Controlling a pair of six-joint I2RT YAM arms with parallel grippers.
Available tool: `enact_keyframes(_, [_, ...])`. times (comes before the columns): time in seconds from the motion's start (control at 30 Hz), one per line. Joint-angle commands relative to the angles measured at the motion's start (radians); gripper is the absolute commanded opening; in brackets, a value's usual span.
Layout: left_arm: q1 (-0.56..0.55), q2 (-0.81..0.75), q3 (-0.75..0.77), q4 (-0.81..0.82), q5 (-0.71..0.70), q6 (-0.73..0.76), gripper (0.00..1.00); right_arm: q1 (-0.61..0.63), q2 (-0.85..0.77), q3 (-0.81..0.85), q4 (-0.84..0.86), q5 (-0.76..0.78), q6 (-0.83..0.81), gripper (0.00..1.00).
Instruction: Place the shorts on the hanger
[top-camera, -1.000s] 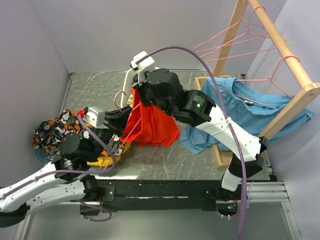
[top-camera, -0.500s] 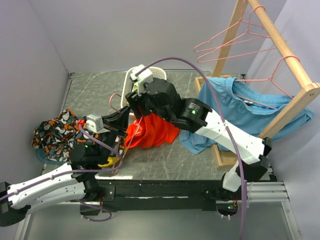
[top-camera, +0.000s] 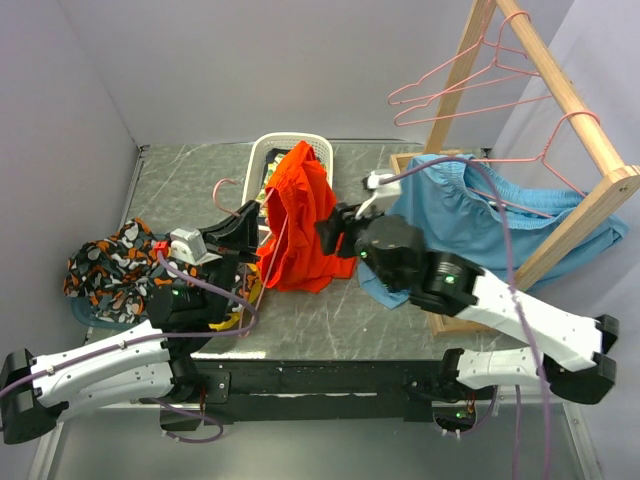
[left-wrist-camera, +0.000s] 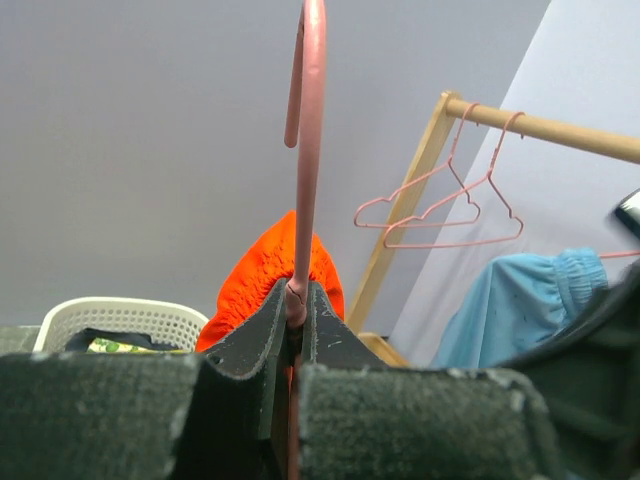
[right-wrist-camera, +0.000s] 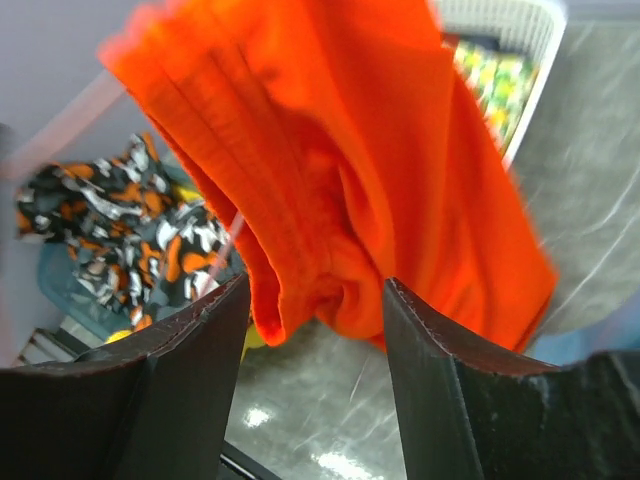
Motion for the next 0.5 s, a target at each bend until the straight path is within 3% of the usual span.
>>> enact_keyframes(0.0, [-0.009,0.013,0.060,0.156,0.003,0.033,0.01,0.004,0.108,-0.084,0.152,-0.022,0.146,0.62])
enact_keyframes(0.47, [-0.014,0.060,0.120,0.192,-0.029,0.082,0.01,0.010,0.326,-0.142,0.324,-0.003,0.318,0.62])
